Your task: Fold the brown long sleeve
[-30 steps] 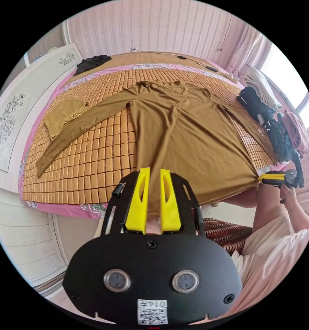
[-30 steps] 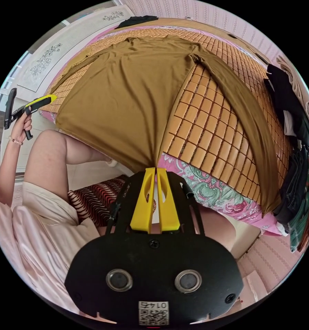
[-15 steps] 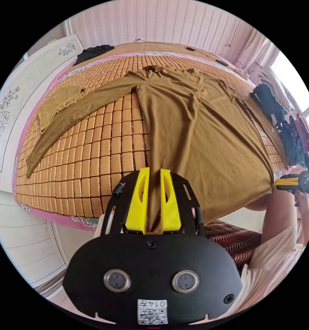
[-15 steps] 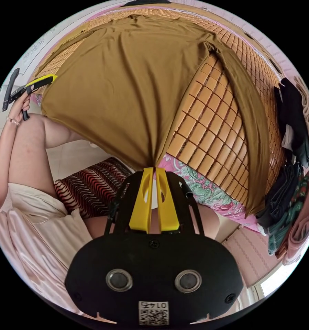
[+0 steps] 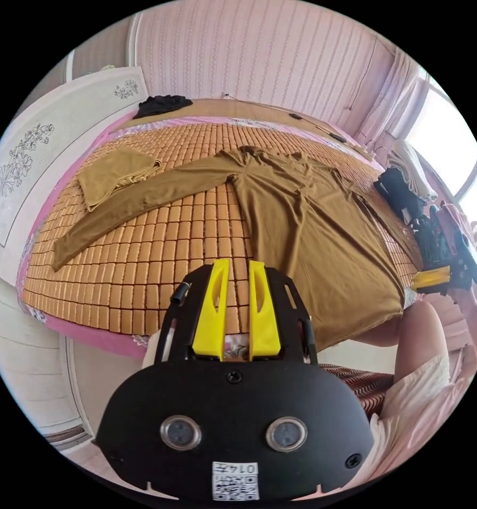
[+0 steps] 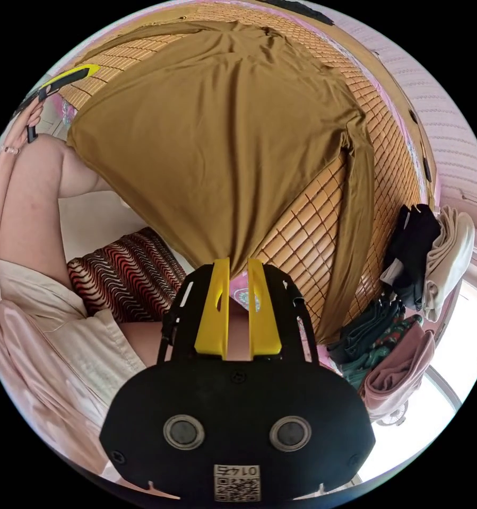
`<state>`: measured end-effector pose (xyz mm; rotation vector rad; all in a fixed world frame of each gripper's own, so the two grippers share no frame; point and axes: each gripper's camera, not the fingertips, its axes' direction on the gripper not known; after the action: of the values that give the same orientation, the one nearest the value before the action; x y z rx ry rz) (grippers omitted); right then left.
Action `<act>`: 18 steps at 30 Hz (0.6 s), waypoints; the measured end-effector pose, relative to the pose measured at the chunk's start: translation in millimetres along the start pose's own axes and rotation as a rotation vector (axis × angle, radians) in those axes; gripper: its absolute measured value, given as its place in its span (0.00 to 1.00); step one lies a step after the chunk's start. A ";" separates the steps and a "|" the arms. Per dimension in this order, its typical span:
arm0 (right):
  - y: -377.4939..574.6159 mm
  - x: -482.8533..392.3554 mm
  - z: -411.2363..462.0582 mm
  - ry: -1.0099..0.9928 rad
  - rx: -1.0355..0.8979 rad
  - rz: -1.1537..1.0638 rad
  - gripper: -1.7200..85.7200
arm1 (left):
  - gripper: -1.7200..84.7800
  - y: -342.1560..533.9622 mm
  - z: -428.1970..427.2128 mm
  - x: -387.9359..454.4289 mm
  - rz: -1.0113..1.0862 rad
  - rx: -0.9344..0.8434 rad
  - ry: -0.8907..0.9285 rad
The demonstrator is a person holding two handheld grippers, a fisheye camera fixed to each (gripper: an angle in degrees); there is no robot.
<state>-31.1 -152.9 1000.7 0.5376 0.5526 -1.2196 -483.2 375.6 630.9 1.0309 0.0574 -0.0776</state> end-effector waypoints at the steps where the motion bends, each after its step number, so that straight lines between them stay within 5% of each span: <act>1: -9.0 -6.4 -2.6 -0.005 0.039 -0.027 0.09 | 0.09 3.2 -9.0 -10.6 -0.032 0.032 -0.021; 9: -123.0 -84.5 -34.0 -0.044 0.287 -0.363 0.09 | 0.10 46.4 -48.9 -189.7 -0.535 0.257 -0.081; 18: -264.2 -190.3 -90.1 -0.014 0.510 -0.719 0.10 | 0.11 71.4 -31.5 -278.3 -0.735 0.292 -0.177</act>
<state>-342.3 -25.8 1034.6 0.7904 0.4290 -2.0756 -754.1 449.6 699.2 1.2466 0.2685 -0.8657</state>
